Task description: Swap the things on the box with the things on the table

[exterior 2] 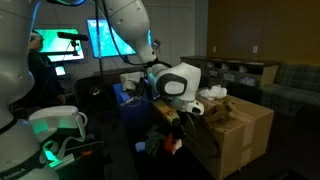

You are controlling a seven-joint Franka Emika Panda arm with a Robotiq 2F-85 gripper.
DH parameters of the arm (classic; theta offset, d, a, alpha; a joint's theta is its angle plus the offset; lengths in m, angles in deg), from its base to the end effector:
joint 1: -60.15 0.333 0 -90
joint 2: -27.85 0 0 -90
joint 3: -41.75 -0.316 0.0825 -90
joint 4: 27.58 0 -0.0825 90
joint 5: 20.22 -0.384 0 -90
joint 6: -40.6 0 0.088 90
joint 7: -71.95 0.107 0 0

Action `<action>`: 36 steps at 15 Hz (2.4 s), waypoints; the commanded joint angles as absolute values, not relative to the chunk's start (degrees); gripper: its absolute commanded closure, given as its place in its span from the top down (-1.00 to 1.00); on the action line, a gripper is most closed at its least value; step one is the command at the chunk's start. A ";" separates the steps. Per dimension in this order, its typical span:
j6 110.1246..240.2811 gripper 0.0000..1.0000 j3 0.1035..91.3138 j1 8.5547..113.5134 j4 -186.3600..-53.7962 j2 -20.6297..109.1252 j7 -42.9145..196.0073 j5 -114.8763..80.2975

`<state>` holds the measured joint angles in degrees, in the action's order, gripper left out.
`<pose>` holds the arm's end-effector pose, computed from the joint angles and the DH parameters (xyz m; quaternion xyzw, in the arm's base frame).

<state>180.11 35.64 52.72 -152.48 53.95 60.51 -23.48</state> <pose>0.5367 -0.0101 0.1636 -0.9924 -0.0614 0.0942 0.0508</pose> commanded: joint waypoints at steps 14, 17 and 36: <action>176.90 -0.93 39.37 58.72 -138.35 43.20 70.24 -22.65; 177.82 -0.93 39.22 59.51 -135.01 45.10 70.84 -22.93; 181.20 -0.91 40.27 63.01 -105.31 71.90 72.32 -21.29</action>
<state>182.81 39.40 62.38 -111.70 68.02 71.40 -22.35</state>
